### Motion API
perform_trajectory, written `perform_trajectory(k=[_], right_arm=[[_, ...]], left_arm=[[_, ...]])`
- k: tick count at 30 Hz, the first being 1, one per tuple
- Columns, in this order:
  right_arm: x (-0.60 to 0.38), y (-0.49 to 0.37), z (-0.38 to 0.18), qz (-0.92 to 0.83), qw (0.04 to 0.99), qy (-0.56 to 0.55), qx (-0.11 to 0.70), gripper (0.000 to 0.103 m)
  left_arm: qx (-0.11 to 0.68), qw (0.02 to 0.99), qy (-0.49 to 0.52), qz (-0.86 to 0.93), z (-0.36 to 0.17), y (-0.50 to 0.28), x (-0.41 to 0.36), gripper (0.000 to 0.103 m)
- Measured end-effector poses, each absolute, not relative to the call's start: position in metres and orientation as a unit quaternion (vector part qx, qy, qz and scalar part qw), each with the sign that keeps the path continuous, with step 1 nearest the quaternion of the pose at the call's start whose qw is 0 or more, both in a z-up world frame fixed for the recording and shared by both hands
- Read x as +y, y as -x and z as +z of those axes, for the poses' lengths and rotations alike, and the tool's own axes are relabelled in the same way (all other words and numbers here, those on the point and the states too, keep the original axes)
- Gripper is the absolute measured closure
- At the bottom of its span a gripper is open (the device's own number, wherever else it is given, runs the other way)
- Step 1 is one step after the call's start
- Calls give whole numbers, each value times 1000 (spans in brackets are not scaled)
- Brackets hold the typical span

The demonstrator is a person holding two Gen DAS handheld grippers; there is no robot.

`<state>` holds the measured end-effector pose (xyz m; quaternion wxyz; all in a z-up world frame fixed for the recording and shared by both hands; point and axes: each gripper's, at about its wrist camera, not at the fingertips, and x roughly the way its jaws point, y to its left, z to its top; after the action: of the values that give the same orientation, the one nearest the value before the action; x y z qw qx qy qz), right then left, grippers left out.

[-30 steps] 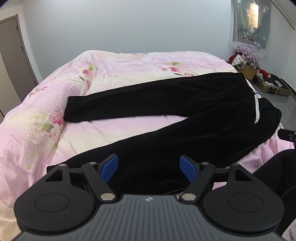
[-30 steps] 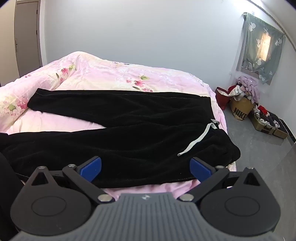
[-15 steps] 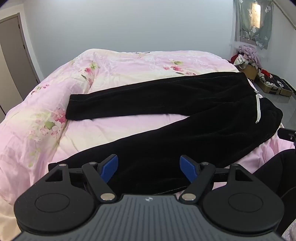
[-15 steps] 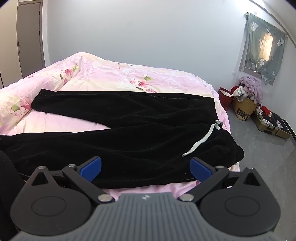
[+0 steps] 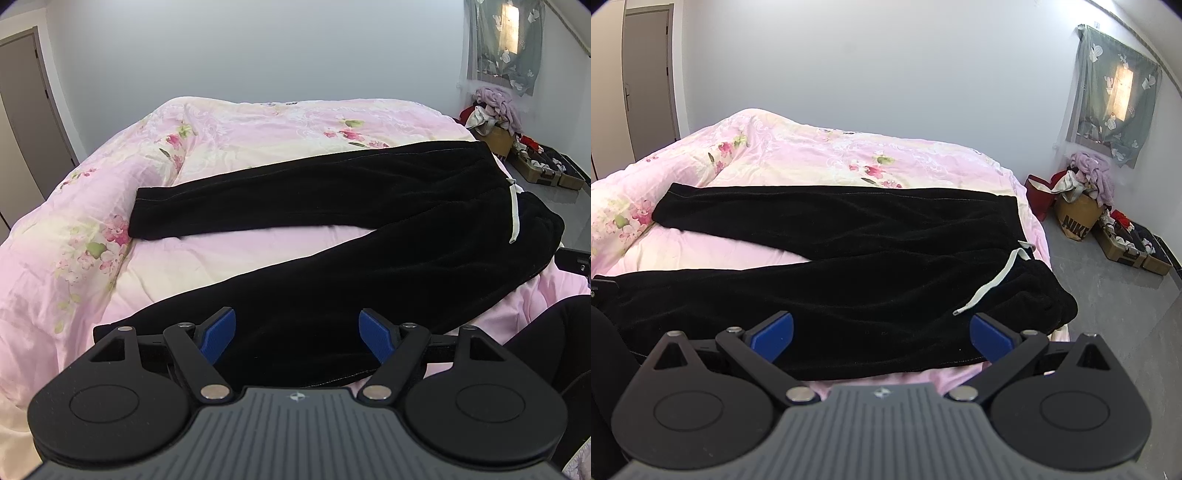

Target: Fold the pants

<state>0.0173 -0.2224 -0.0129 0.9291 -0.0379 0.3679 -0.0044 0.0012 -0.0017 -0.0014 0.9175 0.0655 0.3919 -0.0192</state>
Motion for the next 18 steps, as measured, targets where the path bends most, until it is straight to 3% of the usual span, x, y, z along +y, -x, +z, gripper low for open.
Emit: perform_trajectory(k=[18], right_arm=[[-223,-19,-11,-6,928,32,370,5]], left_arm=[[393,917,-69,-22,-3,-2,-3,14]])
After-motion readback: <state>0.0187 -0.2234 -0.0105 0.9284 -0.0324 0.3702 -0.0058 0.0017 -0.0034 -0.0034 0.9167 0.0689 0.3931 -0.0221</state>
